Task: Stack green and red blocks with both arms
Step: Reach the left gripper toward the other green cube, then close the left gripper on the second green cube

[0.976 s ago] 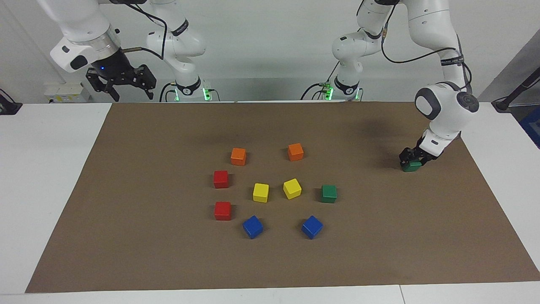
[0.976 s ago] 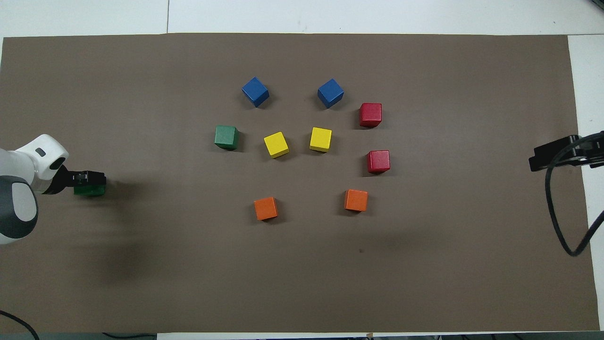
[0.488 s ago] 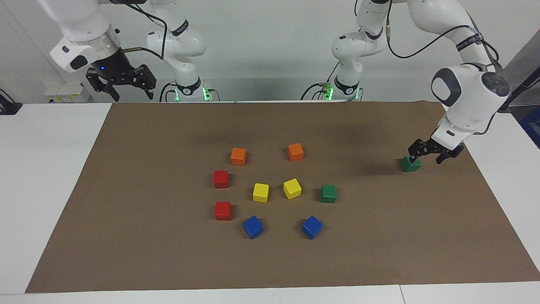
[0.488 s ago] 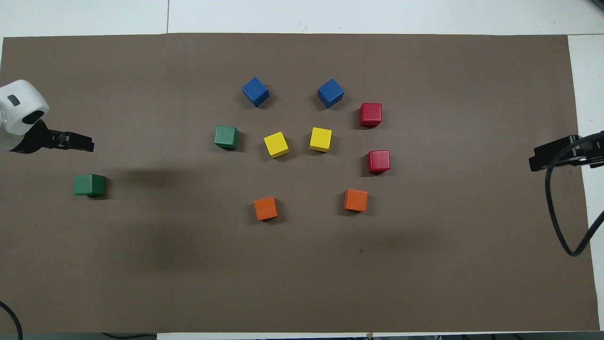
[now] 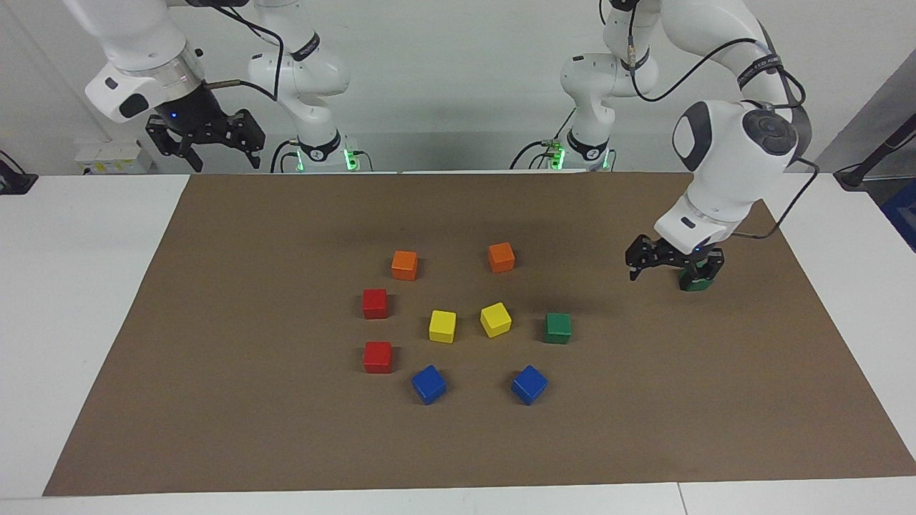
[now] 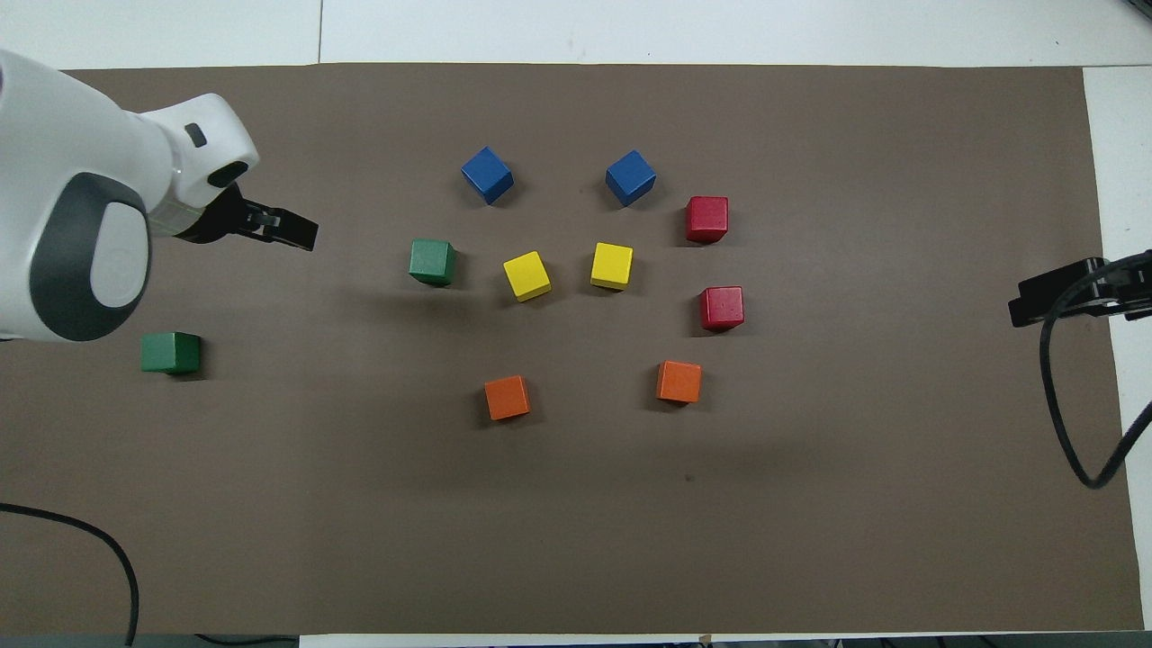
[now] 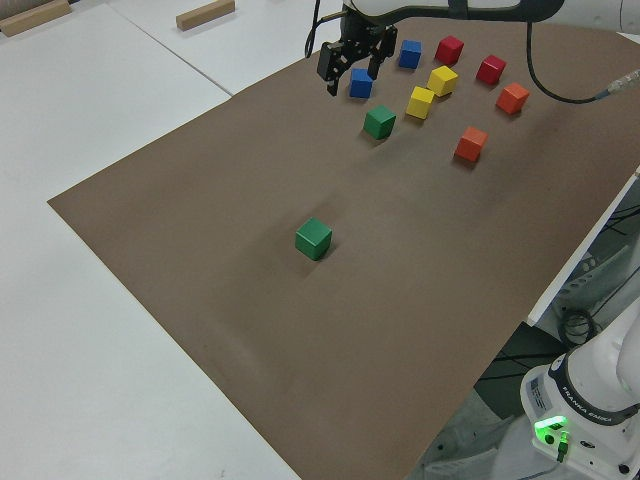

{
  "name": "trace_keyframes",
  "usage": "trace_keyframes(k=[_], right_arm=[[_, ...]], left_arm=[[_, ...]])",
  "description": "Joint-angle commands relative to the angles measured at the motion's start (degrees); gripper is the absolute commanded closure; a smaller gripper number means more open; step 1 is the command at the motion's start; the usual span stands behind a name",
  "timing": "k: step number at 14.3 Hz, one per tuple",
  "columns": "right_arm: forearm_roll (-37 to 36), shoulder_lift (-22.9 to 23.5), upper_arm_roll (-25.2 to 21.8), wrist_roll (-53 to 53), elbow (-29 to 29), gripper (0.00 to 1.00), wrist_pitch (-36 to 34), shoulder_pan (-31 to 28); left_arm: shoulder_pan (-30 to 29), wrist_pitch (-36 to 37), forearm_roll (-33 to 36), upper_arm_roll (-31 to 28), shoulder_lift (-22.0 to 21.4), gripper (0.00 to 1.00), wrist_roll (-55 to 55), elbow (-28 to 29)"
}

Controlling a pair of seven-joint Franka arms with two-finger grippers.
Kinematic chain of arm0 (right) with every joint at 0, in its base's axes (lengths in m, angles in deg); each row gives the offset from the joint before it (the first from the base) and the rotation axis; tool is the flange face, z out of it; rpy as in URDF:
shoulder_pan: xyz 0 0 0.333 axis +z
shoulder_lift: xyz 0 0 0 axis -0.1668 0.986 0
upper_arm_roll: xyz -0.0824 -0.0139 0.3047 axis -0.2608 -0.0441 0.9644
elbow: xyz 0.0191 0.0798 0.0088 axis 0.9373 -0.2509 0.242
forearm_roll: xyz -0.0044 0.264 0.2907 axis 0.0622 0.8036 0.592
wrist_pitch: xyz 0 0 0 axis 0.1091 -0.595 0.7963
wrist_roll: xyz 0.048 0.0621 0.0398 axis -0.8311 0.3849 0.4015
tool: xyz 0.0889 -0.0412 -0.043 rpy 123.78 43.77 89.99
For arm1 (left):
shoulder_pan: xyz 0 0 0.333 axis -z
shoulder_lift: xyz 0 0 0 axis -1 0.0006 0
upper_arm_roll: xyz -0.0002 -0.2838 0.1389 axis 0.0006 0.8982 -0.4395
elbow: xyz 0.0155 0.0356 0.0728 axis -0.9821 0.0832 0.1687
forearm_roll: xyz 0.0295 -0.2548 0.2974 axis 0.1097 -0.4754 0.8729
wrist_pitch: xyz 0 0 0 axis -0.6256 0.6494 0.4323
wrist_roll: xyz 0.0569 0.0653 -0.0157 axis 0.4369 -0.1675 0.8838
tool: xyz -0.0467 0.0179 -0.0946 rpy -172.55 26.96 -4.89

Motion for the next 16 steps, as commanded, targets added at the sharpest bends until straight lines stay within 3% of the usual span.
trace_keyframes(k=[1, 8, 16], right_arm=[[0.7, -0.8, 0.1, 0.5, -1.1, 0.00, 0.6, -0.4], [0.7, -0.8, 0.1, 0.5, -1.1, 0.00, 0.6, -0.4], [0.7, -0.8, 0.1, 0.5, -1.1, 0.00, 0.6, -0.4]], left_arm=[[3.8, -3.4, -1.3, -0.8, 3.2, 0.00, 0.5, -1.7], [8.7, -10.6, -1.6, -0.9, 10.4, 0.00, 0.5, -1.3], [10.4, -15.3, -1.6, -0.9, 12.4, 0.00, 2.8, 2.9]])
